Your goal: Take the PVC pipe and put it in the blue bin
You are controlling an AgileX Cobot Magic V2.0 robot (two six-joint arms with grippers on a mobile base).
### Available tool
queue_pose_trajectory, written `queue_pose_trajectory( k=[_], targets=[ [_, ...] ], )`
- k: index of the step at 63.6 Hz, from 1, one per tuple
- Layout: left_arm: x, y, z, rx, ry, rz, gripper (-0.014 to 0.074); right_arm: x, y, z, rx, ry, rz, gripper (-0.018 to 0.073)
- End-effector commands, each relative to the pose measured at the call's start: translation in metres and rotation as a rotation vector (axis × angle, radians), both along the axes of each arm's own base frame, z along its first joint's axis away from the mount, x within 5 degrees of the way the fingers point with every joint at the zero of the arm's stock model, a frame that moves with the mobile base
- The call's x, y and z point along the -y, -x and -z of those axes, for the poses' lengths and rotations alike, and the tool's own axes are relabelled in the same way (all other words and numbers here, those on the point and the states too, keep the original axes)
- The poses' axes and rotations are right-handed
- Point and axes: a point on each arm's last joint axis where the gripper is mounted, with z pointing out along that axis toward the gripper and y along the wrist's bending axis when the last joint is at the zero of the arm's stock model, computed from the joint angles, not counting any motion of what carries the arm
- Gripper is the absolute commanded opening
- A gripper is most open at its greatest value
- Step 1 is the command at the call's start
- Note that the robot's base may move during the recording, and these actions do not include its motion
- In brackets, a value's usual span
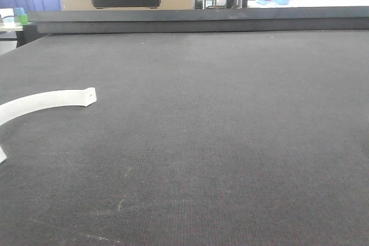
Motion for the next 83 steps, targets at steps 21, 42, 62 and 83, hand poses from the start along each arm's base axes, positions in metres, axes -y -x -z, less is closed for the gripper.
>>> queue_pose_trajectory(
  k=[21,42,62,83],
  targets=[
    [0.0,0.001,-0.003,0.026,0.011,-0.001,-0.0111,0.0,0.0,-0.002,0.018,0.012,0.006,-0.0168],
    [0.0,0.001,-0.003,0.028,0.011,-0.001,-0.0111,0.0,0.0,-0.002,0.018,0.012,0.006,-0.0168],
    [0.0,0.001,-0.003,0.028,0.011,-0.001,-0.0111,0.0,0.0,-0.002,0.022,0.012,0.006,-0.0168],
    [0.0,0.001,-0.007,0.059,0.015,-0.003,-0.0111,0.001,0.003,-0.021,0.222,0.031,0.022,-0.0168]
  ],
)
